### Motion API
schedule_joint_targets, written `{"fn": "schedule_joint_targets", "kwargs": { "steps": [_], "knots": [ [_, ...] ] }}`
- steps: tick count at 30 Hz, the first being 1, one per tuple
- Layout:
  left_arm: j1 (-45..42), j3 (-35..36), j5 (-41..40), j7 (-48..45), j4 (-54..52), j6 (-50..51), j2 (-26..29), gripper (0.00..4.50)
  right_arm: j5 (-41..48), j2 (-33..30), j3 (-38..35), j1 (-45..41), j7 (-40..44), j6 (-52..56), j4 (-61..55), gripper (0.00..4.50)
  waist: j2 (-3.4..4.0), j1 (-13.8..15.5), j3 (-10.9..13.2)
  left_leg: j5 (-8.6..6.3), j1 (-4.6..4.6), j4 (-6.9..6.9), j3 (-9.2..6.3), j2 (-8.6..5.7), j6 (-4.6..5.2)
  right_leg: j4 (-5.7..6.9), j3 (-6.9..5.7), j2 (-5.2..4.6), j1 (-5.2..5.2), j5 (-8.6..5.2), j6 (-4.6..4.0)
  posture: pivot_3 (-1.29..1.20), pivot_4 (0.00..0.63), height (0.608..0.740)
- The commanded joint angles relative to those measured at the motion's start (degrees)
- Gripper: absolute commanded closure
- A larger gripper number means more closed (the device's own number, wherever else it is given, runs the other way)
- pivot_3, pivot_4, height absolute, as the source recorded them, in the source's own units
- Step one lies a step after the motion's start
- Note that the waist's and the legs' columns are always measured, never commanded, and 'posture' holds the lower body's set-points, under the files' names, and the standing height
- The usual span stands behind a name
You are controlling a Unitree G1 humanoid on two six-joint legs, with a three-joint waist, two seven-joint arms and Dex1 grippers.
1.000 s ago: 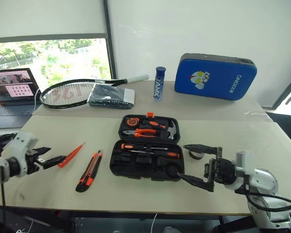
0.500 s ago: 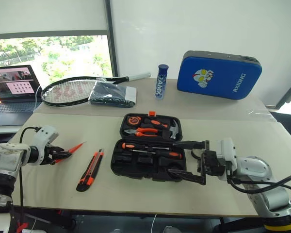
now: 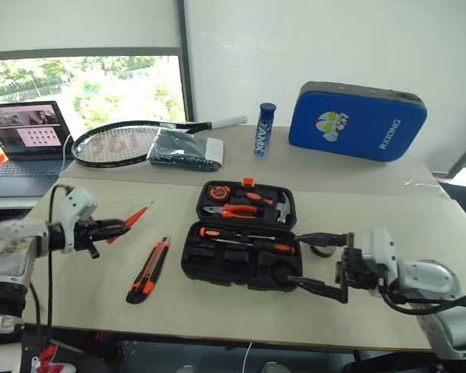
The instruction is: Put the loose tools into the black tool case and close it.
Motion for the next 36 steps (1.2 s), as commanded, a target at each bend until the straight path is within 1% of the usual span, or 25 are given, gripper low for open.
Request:
{"fn": "schedule_joint_targets", "kwargs": {
  "steps": [1, 4, 7, 9, 13, 18, 22, 29, 36],
  "knots": [
    [-6.0, -7.3, 0.0, -6.0, -7.4, 2.4, -2.8, 4.07, 1.5, -0.8, -2.6, 1.6, -0.1, -0.1, -1.4, 0.00, 0.00, 0.1, 0.0, 0.00, 0.00, 0.01, 0.00, -0.01, 0.00, 0.01, 0.01, 0.01, 0.02, 0.00, 0.00, 0.00, 0.150, 0.740],
    [-12.6, -14.5, 4.3, -8.4, -6.7, 1.9, -7.2, 4.07, 1.2, -0.6, -2.7, 2.9, -0.6, 0.0, -1.9, 0.00, 0.00, -0.1, 0.0, 0.01, 0.03, 0.06, -0.01, -0.02, 0.01, 0.03, 0.01, 0.04, 0.07, 0.00, 0.01, 0.00, 0.150, 0.740],
    [-17.7, -19.7, 9.1, -9.6, -1.7, -1.8, -11.4, 4.07, 1.3, -0.6, -2.6, 4.0, -1.2, 0.4, -3.0, 0.00, 0.00, -0.7, 0.0, 0.01, 0.02, 0.12, -0.02, -0.02, 0.02, 0.04, 0.07, 0.09, 0.06, 0.01, 0.03, 0.00, 0.150, 0.740],
    [-20.0, -22.3, 12.5, -9.3, 2.0, -4.7, -13.5, 4.07, 1.3, -0.5, -2.7, 4.7, -1.6, 0.6, -3.6, 0.00, 0.00, -1.3, 0.0, 0.00, 0.02, 0.11, -0.02, -0.01, 0.03, 0.05, 0.14, 0.16, 0.02, 0.01, 0.02, 0.00, 0.150, 0.740],
    [-23.5, -26.5, 19.0, -7.9, 10.0, -9.8, -16.9, 4.07, 1.3, -0.4, -2.8, 6.3, -3.0, 1.1, -5.2, 0.00, 0.00, -1.5, 0.0, 0.01, 0.03, 0.11, -0.07, -0.02, 0.04, 0.06, 0.13, 0.17, 0.04, 0.01, 0.02, 0.00, 0.150, 0.740],
    [-25.6, -27.9, 23.6, -5.6, 16.0, -12.0, -19.6, 4.07, 1.3, 0.1, -2.8, 8.0, -4.7, 1.7, -7.1, 0.00, -0.03, -1.5, 0.0, 0.01, -0.02, 0.13, -0.08, -0.02, 0.04, 0.05, 0.14, 0.17, 0.02, 0.01, 0.04, 0.00, 0.150, 0.740],
    [-25.4, -28.2, 25.4, -5.5, 16.7, -11.2, -20.2, 4.07, 1.3, 0.2, -2.7, 9.0, -5.5, 1.7, -7.9, 0.00, -0.03, -1.5, 0.0, 0.01, -0.03, 0.13, -0.09, -0.03, 0.04, 0.04, 0.14, 0.16, 0.04, 0.01, 0.05, 0.00, 0.150, 0.740],
    [-24.3, -29.3, 27.4, -7.7, 14.7, -10.2, -19.8, 4.07, 1.0, -0.1, -2.7, 9.4, -5.7, 1.6, -7.7, 0.00, -0.02, -1.6, 0.0, 0.01, 0.03, 0.14, -0.08, -0.02, 0.04, 0.07, 0.16, 0.17, 0.06, 0.01, 0.05, 0.00, 0.150, 0.740],
    [-23.1, -29.9, 29.3, -8.5, 9.5, -3.2, -19.1, 4.07, 0.6, -0.4, -2.8, 9.6, -5.4, 1.4, -7.2, 0.00, -0.02, -1.6, 0.0, 0.01, 0.03, 0.14, -0.08, -0.02, 0.04, 0.08, 0.15, 0.17, 0.06, 0.01, 0.05, 0.00, 0.150, 0.740]
  ]
}}
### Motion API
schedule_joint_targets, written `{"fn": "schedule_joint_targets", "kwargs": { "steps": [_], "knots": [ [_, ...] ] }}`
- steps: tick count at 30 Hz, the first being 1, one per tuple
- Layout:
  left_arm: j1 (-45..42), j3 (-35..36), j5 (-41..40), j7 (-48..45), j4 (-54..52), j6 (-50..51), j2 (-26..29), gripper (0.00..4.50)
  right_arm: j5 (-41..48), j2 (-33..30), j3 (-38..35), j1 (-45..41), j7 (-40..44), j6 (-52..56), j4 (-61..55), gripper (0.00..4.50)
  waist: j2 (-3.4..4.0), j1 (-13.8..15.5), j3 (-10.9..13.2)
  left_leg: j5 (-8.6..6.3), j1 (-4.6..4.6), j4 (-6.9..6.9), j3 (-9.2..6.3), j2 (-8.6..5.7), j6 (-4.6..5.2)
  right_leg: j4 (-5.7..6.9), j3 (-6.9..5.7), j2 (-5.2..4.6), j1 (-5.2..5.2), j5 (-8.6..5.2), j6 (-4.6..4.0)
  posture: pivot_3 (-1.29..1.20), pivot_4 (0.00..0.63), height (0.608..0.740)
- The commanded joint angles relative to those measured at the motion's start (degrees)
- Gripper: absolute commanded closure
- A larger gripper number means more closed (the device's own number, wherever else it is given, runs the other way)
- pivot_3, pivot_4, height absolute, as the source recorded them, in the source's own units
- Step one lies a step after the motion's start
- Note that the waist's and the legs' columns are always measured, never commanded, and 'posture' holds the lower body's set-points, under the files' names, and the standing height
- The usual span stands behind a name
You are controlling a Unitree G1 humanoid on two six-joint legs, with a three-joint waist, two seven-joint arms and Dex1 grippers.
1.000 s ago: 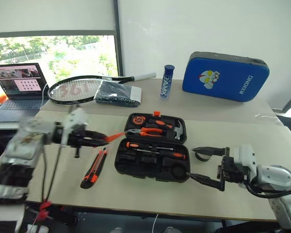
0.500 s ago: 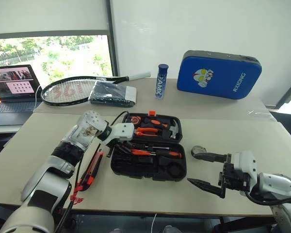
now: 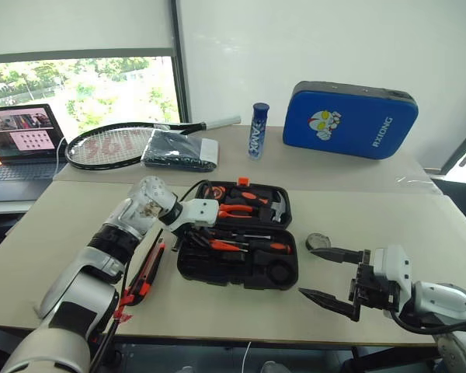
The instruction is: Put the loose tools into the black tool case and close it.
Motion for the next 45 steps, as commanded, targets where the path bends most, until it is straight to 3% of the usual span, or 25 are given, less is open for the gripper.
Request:
{"fn": "schedule_joint_targets", "kwargs": {
  "steps": [1, 7, 14, 18, 19, 20, 23, 33, 36, 41, 45],
  "knots": [
    [1.2, -1.0, 1.8, 0.1, -3.2, 3.5, 0.7, 4.07, 0.3, -0.4, -1.1, 0.1, -0.2, -0.1, -1.0, 0.00, 0.00, 0.0, 0.0, 0.00, 0.00, 0.00, 0.00, 0.00, 0.00, 0.00, 0.00, 0.00, 0.00, 0.00, 0.00, 0.00, 0.150, 0.740],
    [3.3, -0.7, 1.5, 0.1, -6.7, 8.3, 0.3, 4.07, -0.1, -0.3, -0.9, 0.2, 0.0, -0.4, -0.8, 0.00, 0.01, 0.1, 0.0, 0.00, 0.03, 0.00, -0.01, 0.00, 0.00, 0.00, 0.00, 0.00, 0.03, 0.00, 0.00, 0.00, 0.150, 0.740],
    [3.9, -1.1, 3.6, 2.3, -4.9, 5.6, 0.7, 4.07, -0.3, -0.2, -0.9, 0.5, 0.2, -0.8, -0.6, 0.00, 0.02, 0.1, 0.0, 0.00, 0.07, 0.00, 0.00, 0.00, 0.00, -0.01, 0.00, 0.00, 0.08, 0.00, 0.00, 0.00, 0.150, 0.740],
    [3.7, 1.3, 0.7, 3.4, -5.1, 5.4, -0.8, 4.07, -0.4, -0.1, -1.0, 0.8, 0.4, -1.2, -0.2, 0.00, 0.03, 0.1, 0.0, 0.00, 0.19, 0.00, 0.00, 0.00, 0.00, 0.01, 0.01, 0.00, 0.19, 0.00, 0.00, 0.00, 0.150, 0.740],
    [3.7, 2.2, -0.6, 3.3, -5.6, 6.2, -1.3, 3.07, -0.4, -0.1, -1.0, 0.8, 0.5, -1.4, -0.1, 0.00, 0.03, 0.1, 0.0, 0.00, 0.24, 0.00, 0.00, 0.00, 0.00, 0.01, 0.01, 0.00, 0.25, 0.00, 0.00, 0.00, 0.150, 0.740],
    [3.8, 3.3, -2.0, 3.1, -6.0, 5.8, -1.9, 2.91, -0.4, -0.1, -1.0, 0.8, 0.6, -1.5, 0.1, 0.00, 0.03, 0.2, 0.0, 0.00, 0.26, 0.00, 0.00, -0.01, 0.00, 0.01, 0.01, 0.00, 0.28, 0.00, 0.01, 0.00, 0.150, 0.740],
    [3.7, 4.7, -4.1, 2.6, -6.8, 5.4, -2.2, 1.85, -0.4, -0.2, -1.2, 1.0, 1.0, -1.8, 0.5, 0.00, 0.03, 0.3, 0.0, 0.00, 0.19, 0.03, 0.00, 0.00, 0.00, 0.00, 0.00, -0.01, 0.25, 0.00, 0.01, 0.00, 0.150, 0.740],
    [2.4, 8.3, -8.0, 1.8, -7.2, 3.6, -0.4, 1.85, -0.8, 0.0, -0.6, 0.7, 1.5, -2.0, 1.6, 0.00, 0.03, 0.2, 0.0, 0.00, 0.02, 0.04, -0.02, 0.00, 0.00, 0.02, 0.00, 0.00, 0.03, 0.00, 0.00, 0.00, 0.150, 0.740],
    [3.2, 9.3, -7.7, 4.0, -4.8, -0.6, -0.3, 2.57, -0.9, 0.3, -0.3, 0.4, 1.3, -2.1, 1.7, 0.00, 0.03, 0.3, 0.0, 0.00, 0.02, 0.04, -0.01, 0.00, 0.00, 0.02, 0.00, 0.00, 0.04, 0.01, 0.00, 0.00, 0.150, 0.740],
    [6.0, 9.5, -7.6, 5.6, -2.9, -2.7, 0.2, 4.39, -1.2, 1.1, -0.2, -0.1, 1.2, -3.1, 1.7, 0.00, 0.03, 0.2, 0.0, 0.00, 0.04, 0.04, 0.00, 0.00, 0.00, 0.03, 0.01, -0.01, 0.04, 0.01, 0.00, 0.00, 0.150, 0.740],
    [7.6, 9.9, -8.2, 6.9, -3.1, -2.4, -0.3, 4.47, -1.3, 1.1, -0.1, -0.4, 1.2, -3.2, 2.0, 0.00, 0.03, 0.3, 0.0, 0.00, 0.02, 0.04, -0.01, 0.00, 0.00, 0.03, 0.00, 0.00, 0.03, 0.01, 0.00, 0.00, 0.150, 0.740]
  ]
}}
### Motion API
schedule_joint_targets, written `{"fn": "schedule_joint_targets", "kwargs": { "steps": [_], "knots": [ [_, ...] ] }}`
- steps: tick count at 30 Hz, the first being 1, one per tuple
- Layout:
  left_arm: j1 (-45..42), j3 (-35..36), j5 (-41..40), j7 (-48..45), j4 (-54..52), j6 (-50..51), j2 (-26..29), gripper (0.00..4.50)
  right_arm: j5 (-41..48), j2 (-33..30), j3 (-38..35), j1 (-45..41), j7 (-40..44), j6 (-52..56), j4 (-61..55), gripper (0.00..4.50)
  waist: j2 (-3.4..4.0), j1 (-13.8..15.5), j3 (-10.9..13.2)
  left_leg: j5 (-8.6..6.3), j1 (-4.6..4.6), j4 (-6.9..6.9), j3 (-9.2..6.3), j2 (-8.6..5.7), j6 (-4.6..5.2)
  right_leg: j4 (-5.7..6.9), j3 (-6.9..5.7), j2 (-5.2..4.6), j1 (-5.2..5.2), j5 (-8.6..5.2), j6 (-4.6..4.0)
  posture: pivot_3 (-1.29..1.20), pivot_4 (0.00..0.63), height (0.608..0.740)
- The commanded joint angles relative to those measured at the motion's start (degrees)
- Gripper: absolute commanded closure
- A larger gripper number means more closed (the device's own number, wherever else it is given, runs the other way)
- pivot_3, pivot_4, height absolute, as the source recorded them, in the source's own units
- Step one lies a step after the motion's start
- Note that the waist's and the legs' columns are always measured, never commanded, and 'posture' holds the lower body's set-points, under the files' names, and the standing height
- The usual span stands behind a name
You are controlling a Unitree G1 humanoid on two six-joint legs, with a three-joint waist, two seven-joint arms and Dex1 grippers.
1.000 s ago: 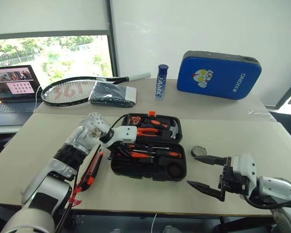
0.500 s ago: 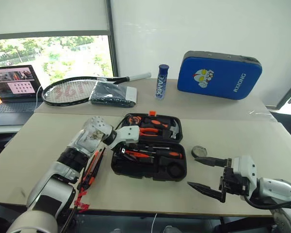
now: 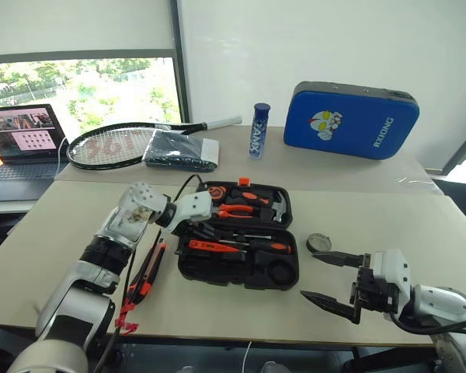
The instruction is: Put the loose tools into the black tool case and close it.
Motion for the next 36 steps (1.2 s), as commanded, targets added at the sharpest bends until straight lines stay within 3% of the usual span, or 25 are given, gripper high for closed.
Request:
{"fn": "schedule_joint_targets", "kwargs": {
  "steps": [1, 20, 27, 29, 32, 36],
  "knots": [
    [0.5, 1.4, -0.9, 1.0, -1.4, -0.5, -0.1, 4.47, 0.2, 0.2, -0.3, -0.9, 0.1, -1.6, -0.6, 0.00, 0.00, 0.1, 0.0, 0.00, -0.01, 0.00, 0.00, 0.00, 0.00, -0.01, 0.00, 0.00, 0.00, 0.00, 0.00, 0.00, 0.150, 0.740],
    [4.9, -1.7, 2.1, 3.8, -5.9, 8.5, 1.3, 4.47, 0.0, 0.7, 0.1, -1.5, -0.7, -1.2, -0.6, 0.00, 0.03, 0.8, 0.0, 0.00, 0.12, 0.02, 0.00, -0.01, 0.00, 0.01, 0.01, -0.01, 0.13, 0.01, 0.01, 0.00, 0.150, 0.740],
    [6.5, -1.0, 1.2, 5.1, -5.9, 10.2, 1.3, 4.47, 0.2, 0.7, 0.4, -1.8, -0.7, -1.1, -0.5, 0.00, 0.04, 0.7, 0.0, -0.02, 0.92, 0.00, 0.02, 0.01, 0.02, -0.08, 0.00, 0.01, 0.98, -0.03, 0.06, 0.00, 0.150, 0.740],
    [7.6, 1.1, -0.8, 5.0, -6.1, 8.2, 1.6, 4.47, 0.4, 0.6, 0.3, -1.8, -0.5, -1.1, -0.6, 0.00, 0.06, 0.6, 0.0, -0.02, 0.97, 0.00, 0.03, 0.01, 0.02, -0.07, 0.02, 0.01, 1.01, -0.14, 0.25, 0.00, 0.150, 0.740],
    [10.6, 9.0, -10.1, 2.5, -10.7, 7.7, 1.5, 4.47, 1.9, 1.0, -0.3, -1.8, 0.3, -1.6, -0.8, 0.00, 0.10, 0.0, -0.1, -0.02, 0.97, -0.01, 0.04, 0.05, 0.02, -0.05, 0.05, 0.03, 0.98, -0.10, 0.18, 0.00, 0.150, 0.740],
    [16.7, 18.6, -16.7, 2.6, -14.8, 4.1, 4.9, 4.47, 4.3, 1.9, -1.6, -1.7, 1.7, -2.4, -0.2, 0.00, 0.06, -0.4, 0.0, -0.02, 0.77, -0.03, 0.00, 0.10, 0.02, -0.07, 0.00, 0.03, 0.80, -0.01, 0.02, 0.00, 0.150, 0.740]
  ]
}}
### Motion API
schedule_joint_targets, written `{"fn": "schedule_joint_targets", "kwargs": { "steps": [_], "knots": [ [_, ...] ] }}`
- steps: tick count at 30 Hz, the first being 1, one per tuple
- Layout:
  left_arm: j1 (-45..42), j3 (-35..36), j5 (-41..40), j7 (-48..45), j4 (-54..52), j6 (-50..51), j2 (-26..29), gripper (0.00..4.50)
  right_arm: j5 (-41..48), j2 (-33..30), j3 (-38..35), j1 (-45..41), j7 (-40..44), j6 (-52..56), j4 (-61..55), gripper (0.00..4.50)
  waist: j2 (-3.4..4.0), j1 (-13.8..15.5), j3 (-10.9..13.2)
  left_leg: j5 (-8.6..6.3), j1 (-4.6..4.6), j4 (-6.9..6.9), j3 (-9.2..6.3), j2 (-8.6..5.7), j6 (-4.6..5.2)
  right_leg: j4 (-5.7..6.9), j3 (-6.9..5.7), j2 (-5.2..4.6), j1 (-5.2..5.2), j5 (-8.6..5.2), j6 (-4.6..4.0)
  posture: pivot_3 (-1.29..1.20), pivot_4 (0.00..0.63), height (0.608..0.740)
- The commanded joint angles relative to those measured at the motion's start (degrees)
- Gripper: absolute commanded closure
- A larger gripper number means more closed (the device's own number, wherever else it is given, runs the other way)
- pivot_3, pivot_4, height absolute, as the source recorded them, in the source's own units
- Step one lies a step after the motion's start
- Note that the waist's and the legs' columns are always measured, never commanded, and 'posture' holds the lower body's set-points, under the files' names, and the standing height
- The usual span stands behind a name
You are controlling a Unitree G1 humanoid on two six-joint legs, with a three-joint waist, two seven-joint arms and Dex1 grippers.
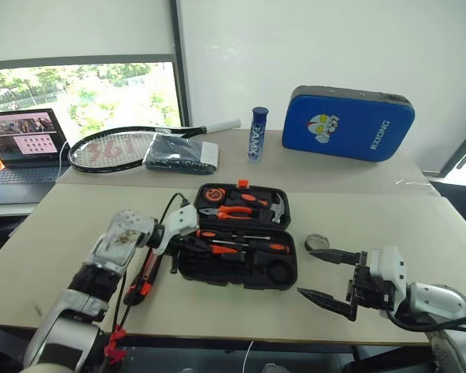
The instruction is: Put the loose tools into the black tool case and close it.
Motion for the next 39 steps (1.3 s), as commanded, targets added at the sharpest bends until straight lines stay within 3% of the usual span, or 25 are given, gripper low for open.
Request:
{"fn": "schedule_joint_targets", "kwargs": {
  "steps": [1, 3, 7, 9, 14, 20, 24, 28, 32, 39],
  "knots": [
    [4.3, 10.9, -6.8, 1.2, -5.8, -2.6, 4.4, 4.23, 3.3, 0.8, -2.9, -0.3, 1.4, -2.6, -0.2, 0.00, -0.01, -0.1, 0.0, 0.00, 0.00, 0.00, -0.01, 0.01, 0.00, -0.01, 0.01, 0.00, -0.01, 0.00, 0.00, 0.00, 0.150, 0.740],
    [9.1, 16.1, -8.9, 3.6, -8.3, -3.3, 6.0, 3.83, 3.5, 1.1, -3.2, -0.1, 2.7, -4.1, 0.7, 0.00, 0.00, -0.2, 0.0, -0.01, 0.03, -0.01, 0.00, 0.01, 0.01, -0.02, 0.03, -0.02, 0.00, 0.00, 0.00, 0.00, 0.150, 0.740],
    [21.9, 27.7, -12.4, 6.9, -13.8, -2.8, 9.4, 2.26, 3.3, 1.8, -3.4, 0.6, 5.3, -7.1, 2.6, 0.00, 0.00, -0.2, 0.0, -0.02, 0.16, -0.12, 0.05, 0.02, 0.01, -0.05, 0.05, -0.10, 0.08, -0.01, 0.01, 0.00, 0.150, 0.740],
    [29.3, 35.3, -13.4, 9.8, -15.2, -2.5, 9.9, 1.70, 3.4, 2.4, -3.4, 0.7, 6.3, -8.7, 3.3, 0.00, -0.01, -0.2, 0.0, -0.02, 0.15, -0.13, 0.05, 0.03, 0.01, -0.06, 0.04, -0.11, 0.07, -0.01, 0.01, 0.00, 0.150, 0.740],
    [47.7, 48.4, -13.4, 15.5, -17.8, -5.7, 5.9, 0.05, 3.3, 3.8, -2.2, 0.4, 8.1, -11.2, 3.9, 0.00, -0.03, -0.3, 0.0, -0.03, 0.31, -0.25, 0.02, 0.16, 0.00, -0.10, 0.09, -0.23, 0.09, -0.01, -0.02, 0.00, 0.150, 0.740],
    [58.8, 52.8, -17.5, 21.4, -24.6, -1.7, 0.6, 0.05, 3.4, 5.7, -1.5, -0.8, 8.9, -13.0, 4.8, 0.00, -0.24, 0.7, 0.0, -0.02, 0.36, -0.24, 0.15, 0.11, -0.01, -0.22, 0.04, -0.34, 0.24, -0.06, 0.04, 0.00, 0.150, 0.740],
    [59.7, 50.7, -21.4, 25.0, -31.5, 6.2, 1.8, 0.05, 3.3, 6.1, -1.1, -2.3, 8.6, -13.3, 5.1, 0.00, -0.30, 1.2, 0.0, -0.01, 0.38, -0.23, 0.21, 0.13, -0.03, -0.26, 0.03, -0.32, 0.24, -0.18, 0.23, 0.00, 0.150, 0.740],
    [54.5, 46.9, -29.1, 32.9, -39.3, 21.8, 5.2, 0.05, 3.3, 5.8, -0.7, -3.9, 8.7, -12.9, 5.2, 0.00, -0.29, 1.2, 0.0, -0.01, 0.38, -0.24, 0.26, 0.10, -0.03, -0.24, 0.07, -0.25, 0.22, -0.18, 0.20, 0.00, 0.150, 0.740],
    [48.0, 37.4, -26.9, 40.2, -43.1, 33.3, 10.8, 0.05, 3.6, 5.7, -0.1, -5.2, 8.1, -11.9, 4.6, 0.00, -0.27, 1.0, 0.0, -0.01, 0.38, -0.25, 0.21, 0.05, -0.02, -0.21, 0.07, -0.23, 0.21, -0.08, 0.02, 0.00, 0.150, 0.740],
    [33.8, 25.4, -24.2, 57.3, -44.3, 49.2, 7.3, 0.05, 3.5, 6.0, 1.6, -4.9, 6.8, -11.1, 2.9, 0.00, -0.21, 0.2, 0.0, -0.03, 0.33, -0.39, 0.01, 0.01, -0.05, -0.17, 0.13, -0.20, 0.10, -0.05, -0.02, 0.00, 0.150, 0.740]
  ]
}}
